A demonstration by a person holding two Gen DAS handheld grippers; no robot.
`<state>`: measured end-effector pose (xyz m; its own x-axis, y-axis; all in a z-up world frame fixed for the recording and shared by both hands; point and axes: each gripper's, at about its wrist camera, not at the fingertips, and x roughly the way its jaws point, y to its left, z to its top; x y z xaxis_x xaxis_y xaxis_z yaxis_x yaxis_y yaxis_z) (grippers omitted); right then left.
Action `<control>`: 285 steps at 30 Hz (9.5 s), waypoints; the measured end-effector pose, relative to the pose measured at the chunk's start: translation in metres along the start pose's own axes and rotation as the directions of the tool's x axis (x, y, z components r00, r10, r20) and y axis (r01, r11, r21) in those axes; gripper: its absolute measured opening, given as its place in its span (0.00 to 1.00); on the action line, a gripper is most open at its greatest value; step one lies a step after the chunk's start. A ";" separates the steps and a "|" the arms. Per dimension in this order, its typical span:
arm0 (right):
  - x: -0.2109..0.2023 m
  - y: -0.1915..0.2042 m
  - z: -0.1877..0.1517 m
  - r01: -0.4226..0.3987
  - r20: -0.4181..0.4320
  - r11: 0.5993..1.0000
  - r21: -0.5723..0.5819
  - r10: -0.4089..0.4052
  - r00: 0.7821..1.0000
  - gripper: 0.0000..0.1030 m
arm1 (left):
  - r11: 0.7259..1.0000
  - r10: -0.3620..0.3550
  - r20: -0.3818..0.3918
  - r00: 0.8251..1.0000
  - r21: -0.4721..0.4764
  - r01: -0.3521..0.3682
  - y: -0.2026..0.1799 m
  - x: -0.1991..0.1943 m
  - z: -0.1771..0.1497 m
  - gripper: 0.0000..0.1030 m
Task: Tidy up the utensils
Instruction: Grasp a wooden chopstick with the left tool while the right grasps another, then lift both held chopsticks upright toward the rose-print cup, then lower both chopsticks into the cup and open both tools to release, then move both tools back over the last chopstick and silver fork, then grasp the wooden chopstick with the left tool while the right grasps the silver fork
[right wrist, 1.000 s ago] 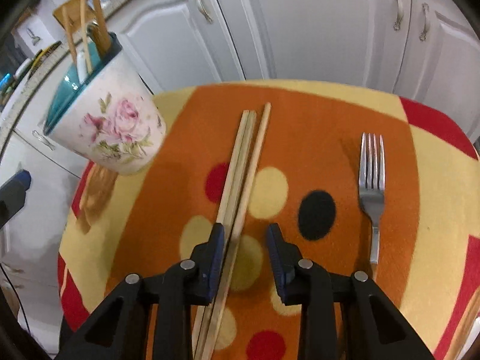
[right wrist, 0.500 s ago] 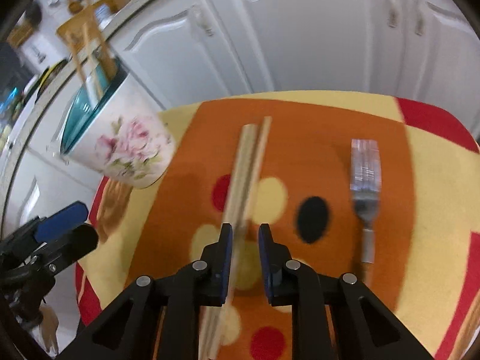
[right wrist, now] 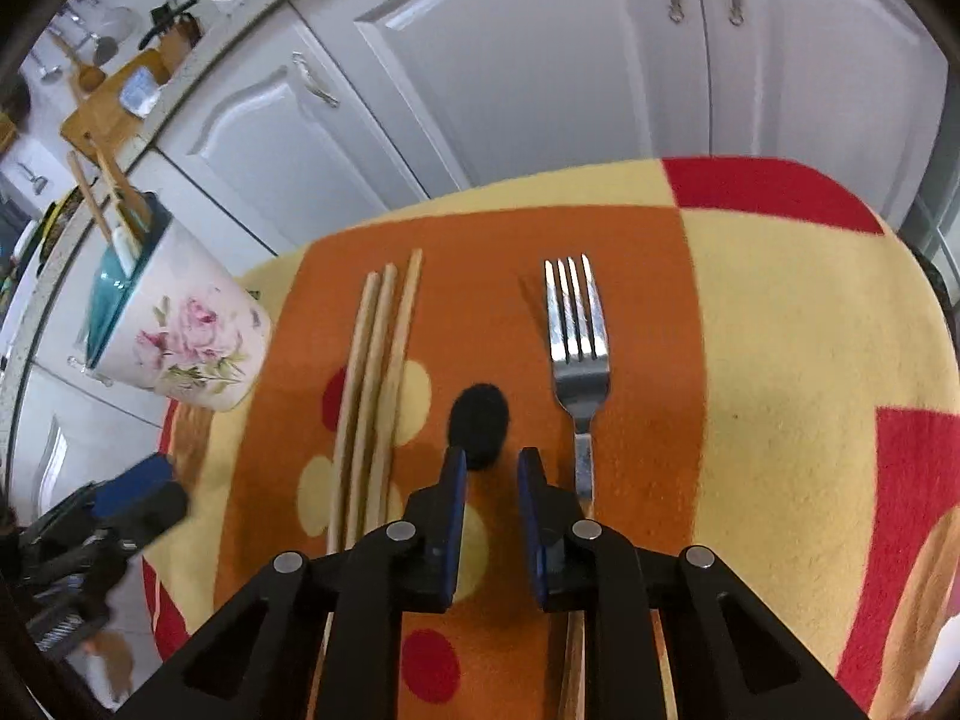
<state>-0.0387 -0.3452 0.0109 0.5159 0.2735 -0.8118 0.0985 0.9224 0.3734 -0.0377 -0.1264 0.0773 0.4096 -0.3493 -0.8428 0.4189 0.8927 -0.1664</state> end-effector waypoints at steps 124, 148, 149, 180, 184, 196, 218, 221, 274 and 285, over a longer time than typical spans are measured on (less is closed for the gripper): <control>-0.071 0.056 0.001 -0.015 0.053 0.974 -0.228 0.027 0.998 0.05 | 0.989 -0.139 0.121 0.983 0.064 0.132 0.033 -0.105 -0.003 0.04; -0.110 0.063 -0.002 -0.103 0.139 0.970 -0.219 0.136 0.981 0.05 | 0.990 -0.136 0.278 0.951 -0.010 0.144 0.058 -0.175 0.002 0.04; -0.122 0.070 0.000 -0.110 0.161 0.966 -0.232 0.150 0.976 0.05 | 0.990 -0.132 0.284 0.950 -0.013 0.141 0.060 -0.178 0.004 0.04; -0.147 0.235 0.144 -0.087 0.344 0.888 -0.451 0.263 0.902 0.04 | 0.995 0.102 0.496 0.863 -0.045 -0.092 0.110 -0.201 0.140 0.04; -0.109 0.228 0.148 -0.107 0.277 0.898 -0.427 0.242 0.930 0.04 | 0.994 0.107 0.438 0.892 -0.069 -0.086 0.118 -0.165 0.135 0.04; -0.049 0.214 0.140 -0.171 0.144 0.904 -0.391 0.244 0.959 0.04 | 0.992 0.109 0.348 0.931 -0.099 -0.080 0.123 -0.111 0.124 0.04; -0.098 0.187 0.103 -0.234 0.194 0.903 -0.359 0.318 0.928 0.31 | 0.989 0.132 0.336 0.933 -0.109 -0.101 0.109 -0.125 0.105 0.41; -0.104 0.185 0.095 -0.234 0.198 0.905 -0.356 0.318 0.927 0.33 | 0.987 0.152 0.337 0.929 -0.100 -0.125 0.102 -0.128 0.097 0.41; -0.022 -0.025 0.024 0.056 0.065 0.998 -0.016 -0.055 0.996 0.37 | 1.000 -0.005 0.012 1.000 0.016 0.005 -0.028 0.016 0.027 0.42; -0.003 -0.037 0.036 0.046 0.055 0.997 -0.058 -0.043 0.998 0.37 | 0.999 0.042 -0.032 0.999 -0.004 -0.042 -0.045 0.073 0.060 0.42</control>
<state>-0.0129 -0.3897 0.0161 0.5571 0.2185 -0.8012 0.0726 0.9483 0.3091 0.0219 -0.2093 0.0536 0.4006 -0.3024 -0.8649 0.3978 0.9078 -0.1331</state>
